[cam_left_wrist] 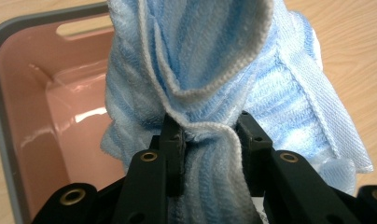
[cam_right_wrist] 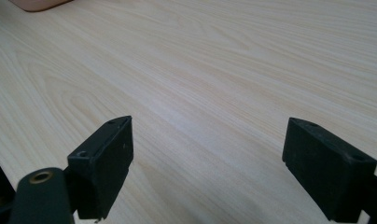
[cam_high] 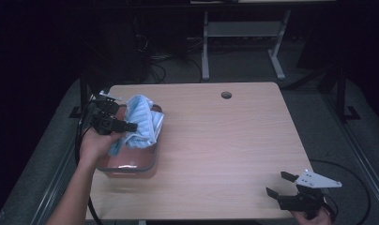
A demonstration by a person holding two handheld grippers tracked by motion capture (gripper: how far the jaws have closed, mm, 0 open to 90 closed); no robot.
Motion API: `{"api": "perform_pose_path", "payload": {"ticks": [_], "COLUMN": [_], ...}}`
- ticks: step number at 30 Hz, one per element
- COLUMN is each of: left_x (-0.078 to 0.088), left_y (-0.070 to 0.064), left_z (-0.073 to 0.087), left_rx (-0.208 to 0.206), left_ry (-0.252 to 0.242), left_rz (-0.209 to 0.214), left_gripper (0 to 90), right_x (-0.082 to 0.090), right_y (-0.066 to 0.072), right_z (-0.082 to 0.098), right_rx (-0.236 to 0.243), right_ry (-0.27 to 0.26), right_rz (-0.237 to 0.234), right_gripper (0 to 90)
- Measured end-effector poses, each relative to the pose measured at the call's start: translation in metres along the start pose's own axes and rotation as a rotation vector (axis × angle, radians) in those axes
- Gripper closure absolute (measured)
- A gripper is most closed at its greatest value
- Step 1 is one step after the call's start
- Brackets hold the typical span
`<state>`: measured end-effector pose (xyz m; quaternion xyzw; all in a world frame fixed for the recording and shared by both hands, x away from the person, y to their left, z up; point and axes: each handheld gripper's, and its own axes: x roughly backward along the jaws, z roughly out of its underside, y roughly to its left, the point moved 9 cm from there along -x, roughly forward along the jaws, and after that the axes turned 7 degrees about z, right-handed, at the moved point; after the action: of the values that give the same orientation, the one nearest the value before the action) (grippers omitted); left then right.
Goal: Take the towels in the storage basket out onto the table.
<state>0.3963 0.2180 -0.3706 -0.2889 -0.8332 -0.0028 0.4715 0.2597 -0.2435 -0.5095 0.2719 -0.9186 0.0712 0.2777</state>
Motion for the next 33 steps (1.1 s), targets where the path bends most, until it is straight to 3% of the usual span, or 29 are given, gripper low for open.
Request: {"api": "perform_pose_path", "payload": {"ticks": [33], "left_x": [-0.011], "left_y": [-0.059], "left_z": [-0.043], "left_rx": [-0.093], "left_ry": [-0.019], "left_rz": [0.078], "left_gripper": [68.5], "right_x": [0.001], "right_y": [-0.002], "right_z": [0.0], "right_rx": [-0.002], "right_ry": [-0.004], "right_rz": [0.003], "right_gripper": [15.8]}}
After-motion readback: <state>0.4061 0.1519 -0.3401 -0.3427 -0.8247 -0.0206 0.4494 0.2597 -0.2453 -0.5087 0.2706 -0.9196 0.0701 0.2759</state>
